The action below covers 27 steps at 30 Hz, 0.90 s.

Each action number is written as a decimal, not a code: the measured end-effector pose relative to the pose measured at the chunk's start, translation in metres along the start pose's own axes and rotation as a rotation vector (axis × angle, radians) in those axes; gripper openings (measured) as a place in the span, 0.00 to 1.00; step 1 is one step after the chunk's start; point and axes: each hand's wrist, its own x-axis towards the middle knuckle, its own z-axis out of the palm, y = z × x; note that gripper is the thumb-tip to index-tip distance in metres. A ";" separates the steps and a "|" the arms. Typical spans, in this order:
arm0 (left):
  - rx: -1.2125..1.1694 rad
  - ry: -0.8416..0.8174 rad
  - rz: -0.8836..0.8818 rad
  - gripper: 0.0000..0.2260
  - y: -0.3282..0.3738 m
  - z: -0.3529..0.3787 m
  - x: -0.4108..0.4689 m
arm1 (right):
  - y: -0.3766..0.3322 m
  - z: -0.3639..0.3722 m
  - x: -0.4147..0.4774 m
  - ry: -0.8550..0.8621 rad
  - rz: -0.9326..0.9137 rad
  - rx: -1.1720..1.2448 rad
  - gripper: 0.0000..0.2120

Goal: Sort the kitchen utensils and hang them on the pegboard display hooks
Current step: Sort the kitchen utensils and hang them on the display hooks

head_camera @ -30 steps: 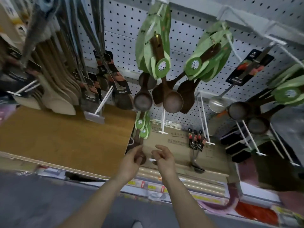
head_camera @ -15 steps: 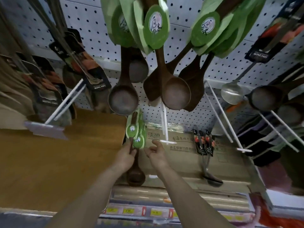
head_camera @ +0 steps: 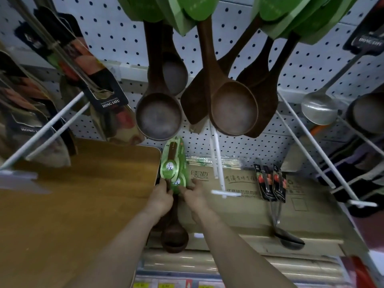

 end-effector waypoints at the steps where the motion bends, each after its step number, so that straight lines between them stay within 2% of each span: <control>1: 0.012 0.006 0.002 0.20 0.000 0.000 0.002 | -0.002 -0.001 0.000 -0.007 0.000 -0.010 0.31; 5: 0.014 -0.019 0.004 0.17 0.004 0.003 0.000 | -0.026 -0.016 -0.023 -0.057 0.007 0.013 0.12; 9: -0.079 -0.014 0.014 0.15 -0.001 0.010 -0.009 | -0.035 -0.033 -0.049 -0.130 -0.023 0.115 0.03; 13: -0.269 0.071 0.024 0.17 0.003 0.019 -0.031 | -0.037 -0.049 -0.075 -0.101 -0.059 0.174 0.08; 15: -0.320 0.068 0.036 0.14 0.013 0.022 -0.047 | -0.040 -0.065 -0.091 -0.075 -0.050 0.198 0.07; 18: -0.316 0.016 0.066 0.09 0.020 0.024 -0.070 | -0.039 -0.084 -0.110 -0.066 -0.084 0.186 0.06; 27: -0.300 -0.087 -0.015 0.09 0.031 0.035 -0.155 | -0.032 -0.130 -0.200 0.048 -0.010 0.256 0.07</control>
